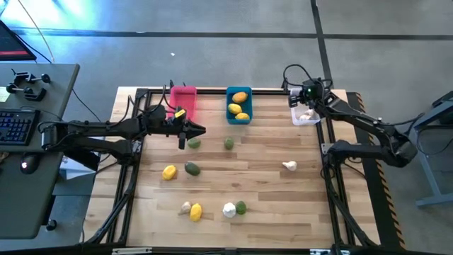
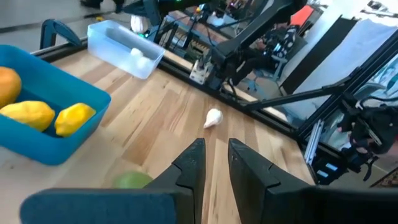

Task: Sort produce into baskets
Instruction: Put the garlic into the white bin

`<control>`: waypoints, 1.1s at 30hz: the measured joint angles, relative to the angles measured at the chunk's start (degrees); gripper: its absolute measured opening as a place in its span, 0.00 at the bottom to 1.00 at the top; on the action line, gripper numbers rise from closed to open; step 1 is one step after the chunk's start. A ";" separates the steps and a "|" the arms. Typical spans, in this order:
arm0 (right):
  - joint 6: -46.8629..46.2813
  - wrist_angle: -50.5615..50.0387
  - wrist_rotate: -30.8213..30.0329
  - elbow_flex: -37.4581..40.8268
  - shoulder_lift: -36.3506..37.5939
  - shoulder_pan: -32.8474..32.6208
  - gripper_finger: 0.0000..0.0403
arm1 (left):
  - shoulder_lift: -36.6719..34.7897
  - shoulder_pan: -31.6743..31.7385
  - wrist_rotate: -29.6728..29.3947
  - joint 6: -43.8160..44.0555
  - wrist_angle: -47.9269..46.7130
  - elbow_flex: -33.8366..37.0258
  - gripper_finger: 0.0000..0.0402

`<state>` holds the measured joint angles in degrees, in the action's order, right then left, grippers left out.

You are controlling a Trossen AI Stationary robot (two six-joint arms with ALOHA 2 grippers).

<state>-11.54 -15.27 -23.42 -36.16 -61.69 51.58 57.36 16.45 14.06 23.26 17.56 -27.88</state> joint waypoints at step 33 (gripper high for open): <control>-12.87 2.54 2.57 2.27 -13.22 1.63 0.03 | 0.00 0.17 1.44 0.63 -3.33 -0.02 0.13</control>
<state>-24.40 -12.73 -20.85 -33.89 -74.91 53.21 57.36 16.62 15.51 23.89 14.23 -27.90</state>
